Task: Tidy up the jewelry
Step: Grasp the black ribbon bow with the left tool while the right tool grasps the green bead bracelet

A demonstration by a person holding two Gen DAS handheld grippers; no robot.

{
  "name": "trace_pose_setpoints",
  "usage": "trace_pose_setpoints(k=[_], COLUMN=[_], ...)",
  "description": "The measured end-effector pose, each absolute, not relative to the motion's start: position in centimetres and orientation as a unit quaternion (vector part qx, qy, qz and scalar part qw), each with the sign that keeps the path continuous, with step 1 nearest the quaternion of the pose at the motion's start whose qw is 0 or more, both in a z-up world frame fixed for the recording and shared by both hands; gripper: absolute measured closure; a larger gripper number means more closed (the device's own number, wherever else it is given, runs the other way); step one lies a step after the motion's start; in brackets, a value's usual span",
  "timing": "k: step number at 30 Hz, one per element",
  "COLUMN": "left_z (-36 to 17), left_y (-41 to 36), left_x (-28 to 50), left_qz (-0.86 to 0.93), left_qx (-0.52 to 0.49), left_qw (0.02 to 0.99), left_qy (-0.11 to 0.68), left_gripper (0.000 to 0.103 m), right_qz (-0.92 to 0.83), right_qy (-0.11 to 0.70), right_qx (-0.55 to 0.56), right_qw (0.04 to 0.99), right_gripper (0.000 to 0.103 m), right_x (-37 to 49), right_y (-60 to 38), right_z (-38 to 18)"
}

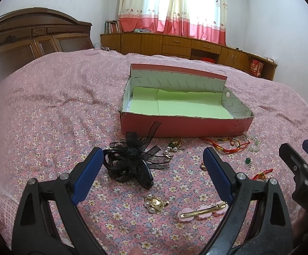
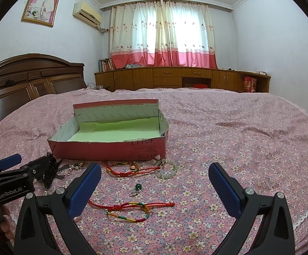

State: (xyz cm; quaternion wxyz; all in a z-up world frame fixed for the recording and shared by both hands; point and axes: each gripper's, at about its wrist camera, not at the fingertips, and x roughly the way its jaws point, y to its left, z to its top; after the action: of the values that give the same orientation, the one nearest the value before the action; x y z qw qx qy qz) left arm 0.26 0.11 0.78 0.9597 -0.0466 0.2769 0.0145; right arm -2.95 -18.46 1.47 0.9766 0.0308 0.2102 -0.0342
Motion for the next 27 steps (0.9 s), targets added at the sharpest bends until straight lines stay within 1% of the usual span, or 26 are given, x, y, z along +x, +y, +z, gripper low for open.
trace_pose_setpoints(k=[12,23,27], left_z=[-0.1,-2.2,-2.9], left_y=[1.7,2.9,2.8], left_x=[1.9,4.7,5.5], left_qz=[0.020,0.021,0.022], left_qx=[-0.059,-0.075,-0.072], left_qw=[0.953,0.932,0.926], left_qy=[0.298,0.354,0.371], left_gripper=[0.015,0.015,0.017], right_qz=[-0.049,-0.056,-0.058], right_qy=[0.227,0.250,0.264], right_qx=[0.042,0.058,0.062], right_qw=[0.972,0.965,0.961], right_gripper=[0.000,0.000,0.000], right_x=[-2.2,-1.0,-0.4], right_y=[-19.9,-21.3,-21.8], right_z=[1.1,0.5,0.4])
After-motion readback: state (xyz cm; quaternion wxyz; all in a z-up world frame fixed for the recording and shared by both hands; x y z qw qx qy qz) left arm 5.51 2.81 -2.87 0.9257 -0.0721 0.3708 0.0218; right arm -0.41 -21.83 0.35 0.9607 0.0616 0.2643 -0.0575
